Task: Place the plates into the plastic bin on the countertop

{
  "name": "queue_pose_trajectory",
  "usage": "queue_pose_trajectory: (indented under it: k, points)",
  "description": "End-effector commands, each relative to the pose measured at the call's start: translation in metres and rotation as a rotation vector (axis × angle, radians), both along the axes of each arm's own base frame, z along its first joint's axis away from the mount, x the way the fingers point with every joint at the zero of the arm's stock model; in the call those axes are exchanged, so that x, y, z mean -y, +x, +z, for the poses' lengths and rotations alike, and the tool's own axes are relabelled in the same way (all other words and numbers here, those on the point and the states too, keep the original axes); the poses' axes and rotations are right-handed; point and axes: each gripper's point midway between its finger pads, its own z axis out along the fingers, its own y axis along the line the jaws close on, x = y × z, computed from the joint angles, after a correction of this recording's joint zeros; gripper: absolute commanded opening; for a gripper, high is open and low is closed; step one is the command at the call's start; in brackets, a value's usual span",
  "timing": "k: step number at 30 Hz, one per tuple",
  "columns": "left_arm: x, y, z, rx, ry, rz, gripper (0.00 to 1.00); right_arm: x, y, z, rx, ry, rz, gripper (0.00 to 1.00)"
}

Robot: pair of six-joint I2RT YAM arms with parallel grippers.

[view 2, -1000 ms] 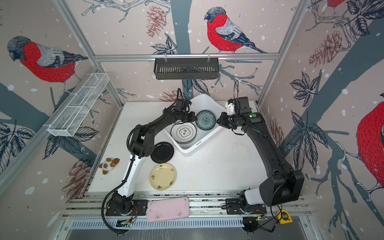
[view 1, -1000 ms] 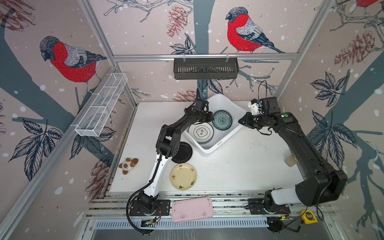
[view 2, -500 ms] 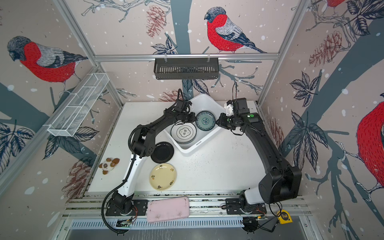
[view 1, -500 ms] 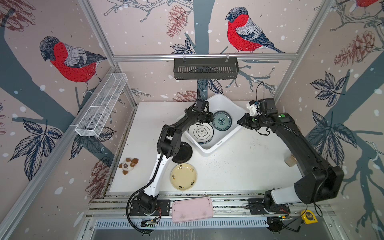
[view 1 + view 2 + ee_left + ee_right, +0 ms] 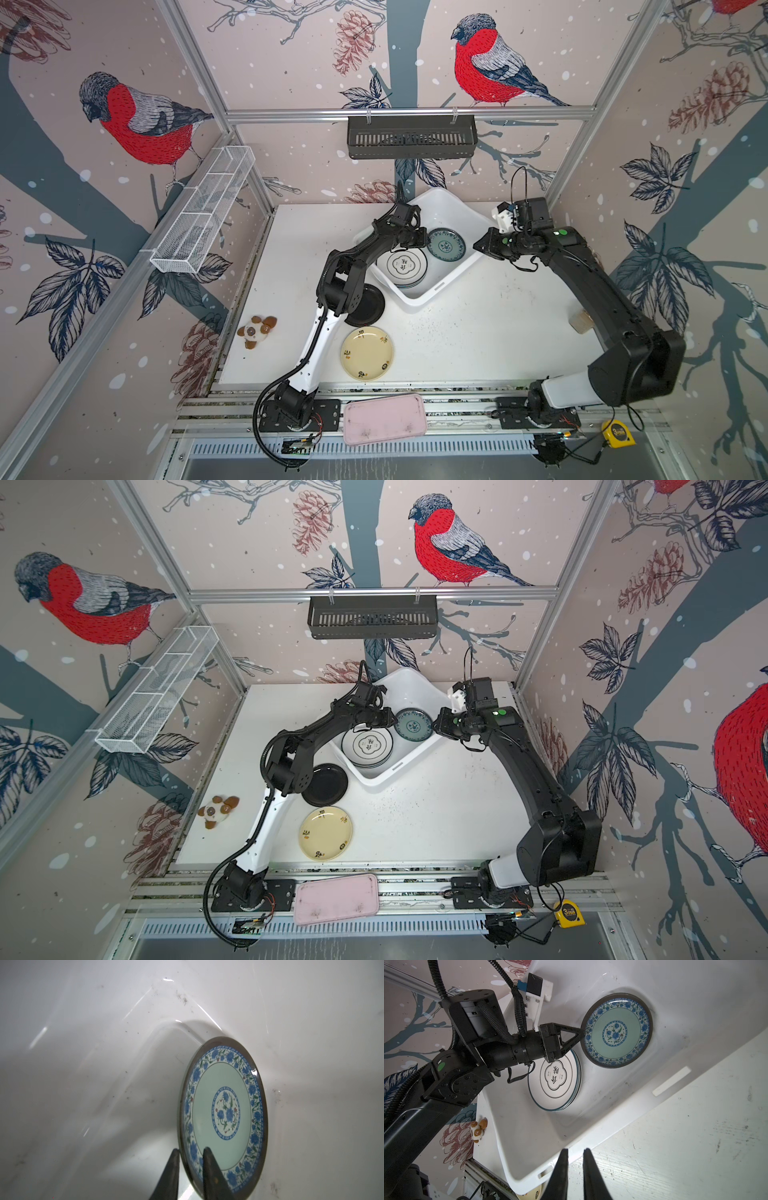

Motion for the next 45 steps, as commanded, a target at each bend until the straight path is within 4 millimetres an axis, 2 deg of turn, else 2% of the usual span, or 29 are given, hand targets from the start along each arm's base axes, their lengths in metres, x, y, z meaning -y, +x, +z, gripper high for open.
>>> queue_pose_trajectory:
  k: [1, 8, 11, 19, 27, 37, 42, 45]
  points:
    - [0.006, 0.004, 0.009, 0.037, -0.024, -0.018, 0.25, -0.002, 0.004, 0.004, 0.021, 0.014, 0.003, 0.17]
    - [0.005, 0.003, 0.009, 0.036, -0.020, -0.023, 0.34, -0.002, 0.003, 0.005, 0.027, 0.021, -0.002, 0.17]
    - [0.007, 0.002, 0.017, 0.047, -0.028, -0.030, 0.39, -0.002, 0.004, 0.007, 0.033, 0.021, -0.003, 0.18]
    - [0.005, 0.001, 0.058, 0.121, -0.035, -0.052, 0.49, -0.003, 0.009, 0.006, 0.049, 0.033, -0.005, 0.18]
    - [-0.004, -0.014, 0.101, 0.187, -0.017, -0.094, 0.54, -0.008, 0.017, 0.009, 0.083, 0.046, 0.005, 0.19]
    - [-0.040, -0.057, 0.152, 0.295, 0.089, -0.159, 0.67, -0.014, 0.025, 0.003, 0.107, 0.017, 0.036, 0.21]
    - [-0.064, -0.084, 0.179, 0.357, 0.117, -0.184, 0.77, -0.026, 0.034, 0.002, 0.120, 0.019, 0.068, 0.25]
    - [-0.087, -0.097, 0.189, 0.365, 0.134, -0.181, 0.80, -0.039, 0.036, -0.003, 0.114, 0.018, 0.106, 0.26]
